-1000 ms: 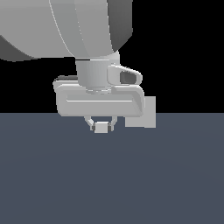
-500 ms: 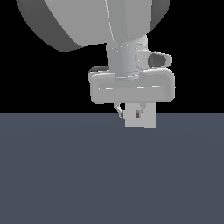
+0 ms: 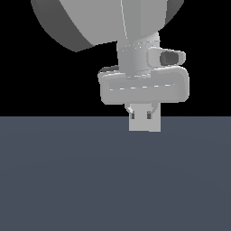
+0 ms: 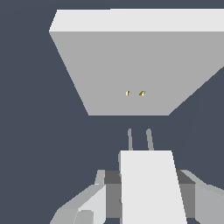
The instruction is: Plug the charger into the wall socket.
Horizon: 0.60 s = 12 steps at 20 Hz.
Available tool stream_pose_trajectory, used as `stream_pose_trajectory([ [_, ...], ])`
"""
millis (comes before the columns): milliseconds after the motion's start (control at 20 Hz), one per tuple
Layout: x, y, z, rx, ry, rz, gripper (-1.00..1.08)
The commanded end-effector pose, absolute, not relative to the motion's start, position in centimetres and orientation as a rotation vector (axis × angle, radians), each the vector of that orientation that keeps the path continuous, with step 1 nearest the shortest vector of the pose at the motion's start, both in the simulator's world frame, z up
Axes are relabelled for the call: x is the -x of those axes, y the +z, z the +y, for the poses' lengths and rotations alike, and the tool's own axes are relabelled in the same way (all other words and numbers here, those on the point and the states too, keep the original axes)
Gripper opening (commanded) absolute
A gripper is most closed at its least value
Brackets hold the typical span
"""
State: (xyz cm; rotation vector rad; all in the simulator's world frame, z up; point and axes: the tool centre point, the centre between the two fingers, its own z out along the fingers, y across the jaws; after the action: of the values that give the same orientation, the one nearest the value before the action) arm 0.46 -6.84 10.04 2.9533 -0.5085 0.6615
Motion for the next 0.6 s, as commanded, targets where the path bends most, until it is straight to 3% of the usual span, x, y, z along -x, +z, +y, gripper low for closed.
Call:
stream_pose_trajectory([
  [0,-0.5,10.0,-6.8,-2.953,0.661,-0.509,-1.00],
  [550,-2.7,10.0,-7.7,-2.953,0.660,-0.509,-1.00],
])
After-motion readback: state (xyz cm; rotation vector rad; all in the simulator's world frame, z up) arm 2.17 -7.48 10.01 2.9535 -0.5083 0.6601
